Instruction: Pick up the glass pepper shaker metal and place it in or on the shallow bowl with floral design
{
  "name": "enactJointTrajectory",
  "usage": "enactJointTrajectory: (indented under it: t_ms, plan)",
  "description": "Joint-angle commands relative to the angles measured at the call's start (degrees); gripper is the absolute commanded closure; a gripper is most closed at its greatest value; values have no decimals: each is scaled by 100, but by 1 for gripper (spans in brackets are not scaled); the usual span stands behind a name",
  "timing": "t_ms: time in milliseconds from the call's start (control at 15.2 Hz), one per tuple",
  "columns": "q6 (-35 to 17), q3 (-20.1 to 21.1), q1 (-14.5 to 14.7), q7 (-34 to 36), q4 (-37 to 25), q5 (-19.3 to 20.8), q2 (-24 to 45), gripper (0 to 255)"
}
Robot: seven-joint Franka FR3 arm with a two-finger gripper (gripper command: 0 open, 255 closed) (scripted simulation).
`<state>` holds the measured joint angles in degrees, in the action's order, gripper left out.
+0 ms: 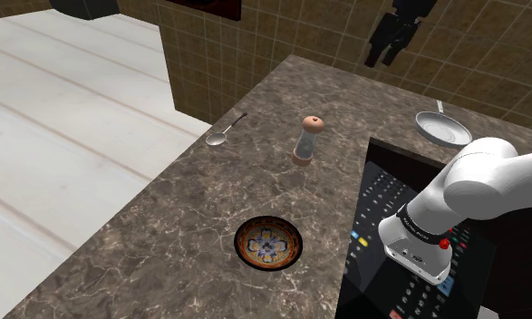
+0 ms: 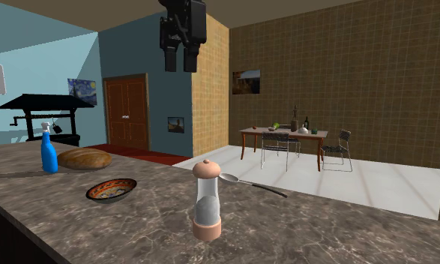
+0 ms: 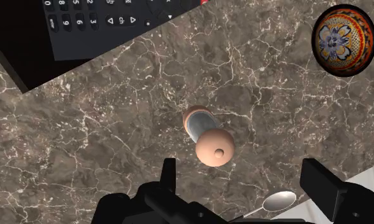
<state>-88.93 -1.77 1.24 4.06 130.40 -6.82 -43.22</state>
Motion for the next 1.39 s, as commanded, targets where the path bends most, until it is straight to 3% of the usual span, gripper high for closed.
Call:
enactJointTrajectory:
  t_ms: [0, 528, 1056, 1320]
  plan:
    - [0, 0, 0, 0, 0, 0, 0, 0]
    - [-1236, 354, 152, -116, 443, 155, 1114, 0]
    - [-2394, 681, 250, -98, 482, 446, 2568, 0]
    - [-2689, 700, 257, -90, 652, 465, 2709, 0]
